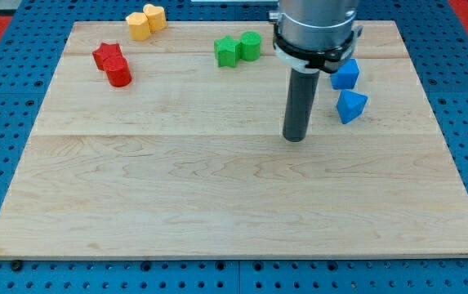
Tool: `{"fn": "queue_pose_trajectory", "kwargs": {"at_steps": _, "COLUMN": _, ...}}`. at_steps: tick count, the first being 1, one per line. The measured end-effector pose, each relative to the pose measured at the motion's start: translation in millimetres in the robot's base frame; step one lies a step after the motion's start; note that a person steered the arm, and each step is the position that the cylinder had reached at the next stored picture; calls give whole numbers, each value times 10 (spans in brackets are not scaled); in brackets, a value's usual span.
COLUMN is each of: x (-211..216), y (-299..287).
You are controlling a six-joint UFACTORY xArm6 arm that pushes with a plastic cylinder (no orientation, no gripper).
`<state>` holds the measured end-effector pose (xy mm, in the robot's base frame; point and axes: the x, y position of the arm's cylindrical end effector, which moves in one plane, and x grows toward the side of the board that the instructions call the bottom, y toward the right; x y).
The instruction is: Place yourself at the left of the green star
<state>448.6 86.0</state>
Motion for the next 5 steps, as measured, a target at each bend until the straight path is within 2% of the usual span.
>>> {"fn": "queue_pose_trajectory", "kwargs": {"at_steps": 1, "x": -214, "y": -226}}
{"fn": "queue_pose_trajectory", "kwargs": {"at_steps": 2, "x": -655, "y": -296}}
{"fn": "queue_pose_trajectory", "kwargs": {"at_steps": 3, "x": -703, "y": -1004}}
{"fn": "queue_pose_trajectory", "kwargs": {"at_steps": 4, "x": -1137, "y": -1624}}
{"fn": "queue_pose_trajectory", "kwargs": {"at_steps": 5, "x": -1564, "y": -1472}}
